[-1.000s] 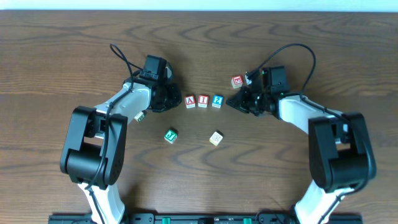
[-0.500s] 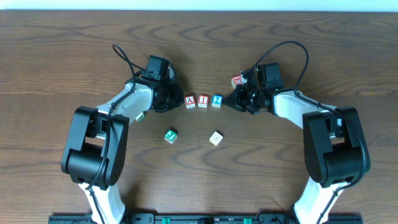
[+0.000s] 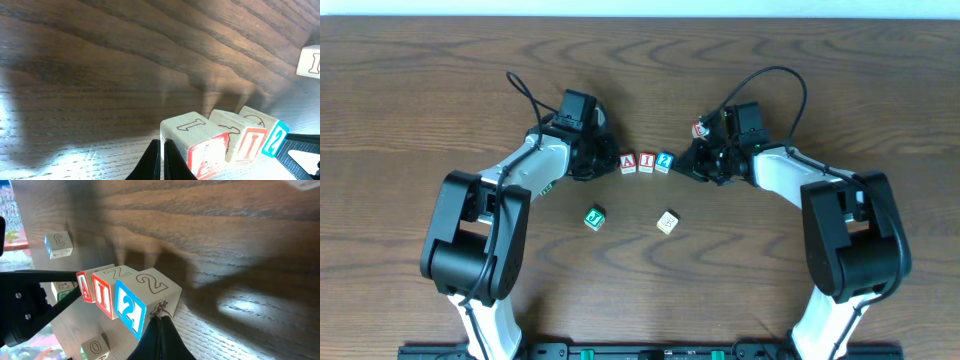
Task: Spell out Ai2
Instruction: 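Push the three blocks together from both ends with both grippers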
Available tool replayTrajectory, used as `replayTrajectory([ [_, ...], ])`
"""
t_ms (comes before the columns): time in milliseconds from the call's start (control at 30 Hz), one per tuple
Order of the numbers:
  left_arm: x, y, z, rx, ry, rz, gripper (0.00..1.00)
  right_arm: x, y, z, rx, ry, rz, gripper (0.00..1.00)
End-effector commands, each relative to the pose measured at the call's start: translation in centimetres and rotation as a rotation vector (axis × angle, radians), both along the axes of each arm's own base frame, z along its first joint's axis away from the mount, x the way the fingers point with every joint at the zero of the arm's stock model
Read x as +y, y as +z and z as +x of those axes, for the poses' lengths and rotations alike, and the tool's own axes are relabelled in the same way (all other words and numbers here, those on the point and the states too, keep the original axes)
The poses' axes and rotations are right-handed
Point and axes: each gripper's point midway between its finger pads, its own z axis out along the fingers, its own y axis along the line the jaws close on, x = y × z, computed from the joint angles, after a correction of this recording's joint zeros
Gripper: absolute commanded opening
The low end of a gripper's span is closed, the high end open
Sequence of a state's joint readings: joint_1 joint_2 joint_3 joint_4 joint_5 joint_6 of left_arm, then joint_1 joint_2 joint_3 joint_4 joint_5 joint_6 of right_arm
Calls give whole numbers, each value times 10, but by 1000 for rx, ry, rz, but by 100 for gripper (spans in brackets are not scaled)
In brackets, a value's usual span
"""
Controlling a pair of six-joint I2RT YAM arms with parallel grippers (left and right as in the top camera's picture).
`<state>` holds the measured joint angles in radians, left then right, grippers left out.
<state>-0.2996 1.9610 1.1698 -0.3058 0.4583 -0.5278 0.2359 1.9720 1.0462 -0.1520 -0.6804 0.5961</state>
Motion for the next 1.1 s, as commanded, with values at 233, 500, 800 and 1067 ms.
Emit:
replayTrajectory([
  [233,-4,-10,1,6,1,-18,6,4,1,3,-16,13,1,1],
  [500,-10,-22,-1,35,-18,-52,6,4,1,3,-33,30,-5,1],
  [800,-8,-20,2,22,-19,-53,6,1,-1,7,-67,37,-31,1],
  [1067,8,-5,21,-27,-10,-50,6,-5,3,17,-101,32,-46,1],
])
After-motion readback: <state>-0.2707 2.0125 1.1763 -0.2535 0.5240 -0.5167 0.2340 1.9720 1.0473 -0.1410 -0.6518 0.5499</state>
